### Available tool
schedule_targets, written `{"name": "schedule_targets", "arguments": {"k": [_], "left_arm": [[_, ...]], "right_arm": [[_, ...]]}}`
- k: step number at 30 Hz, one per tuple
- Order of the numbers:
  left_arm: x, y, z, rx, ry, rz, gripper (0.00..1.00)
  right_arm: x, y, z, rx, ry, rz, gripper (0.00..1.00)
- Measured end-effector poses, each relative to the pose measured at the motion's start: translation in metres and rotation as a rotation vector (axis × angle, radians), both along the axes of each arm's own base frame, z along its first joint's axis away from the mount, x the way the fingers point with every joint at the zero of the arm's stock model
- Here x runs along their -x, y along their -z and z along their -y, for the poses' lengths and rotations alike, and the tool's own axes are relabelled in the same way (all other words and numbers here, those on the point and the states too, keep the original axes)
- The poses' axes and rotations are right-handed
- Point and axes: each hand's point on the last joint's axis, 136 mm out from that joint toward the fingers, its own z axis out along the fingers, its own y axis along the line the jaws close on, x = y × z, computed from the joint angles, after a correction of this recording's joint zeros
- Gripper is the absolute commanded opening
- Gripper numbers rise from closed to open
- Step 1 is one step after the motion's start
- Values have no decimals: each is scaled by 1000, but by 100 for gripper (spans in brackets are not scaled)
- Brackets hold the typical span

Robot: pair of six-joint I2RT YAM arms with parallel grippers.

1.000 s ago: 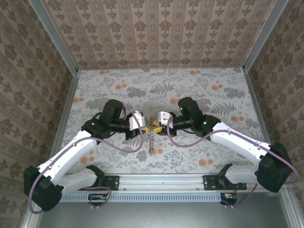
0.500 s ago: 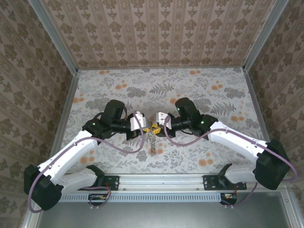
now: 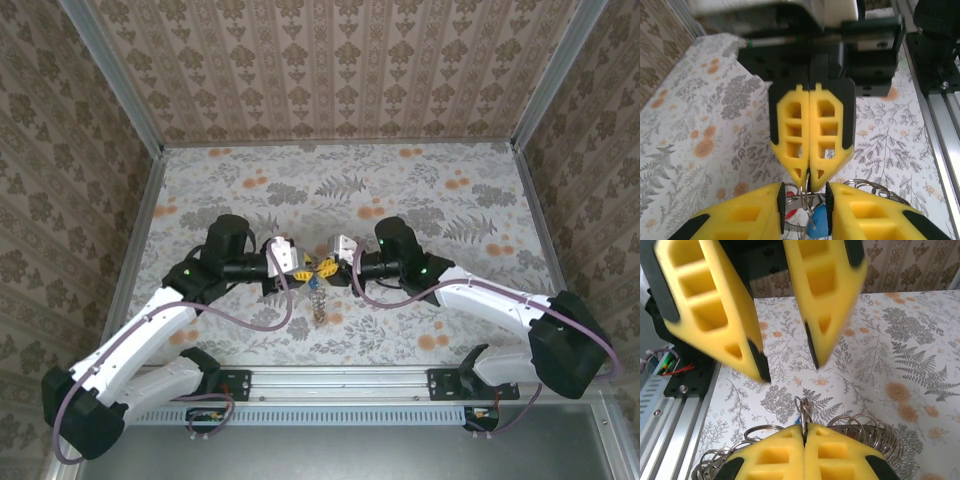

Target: Put the keys on the keyring

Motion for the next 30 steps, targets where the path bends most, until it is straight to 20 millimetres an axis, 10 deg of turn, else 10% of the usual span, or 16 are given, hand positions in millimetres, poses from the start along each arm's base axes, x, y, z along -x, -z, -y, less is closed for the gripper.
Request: {"name": "schedule_targets", "arguments": {"k": [12,20,30], "left_arm": [[-7,-9,2,45,-9,5,26],[-10,-14,1,68,-17,-11,0],[-8,6,-8,-75,-21,-49,0]], "right_arm": [[-4,-43,-5,-231,19,60,0],[-6,-46,-4,-263,22,80,0],[-1,-32,0,-18,-27,201,29]]}}
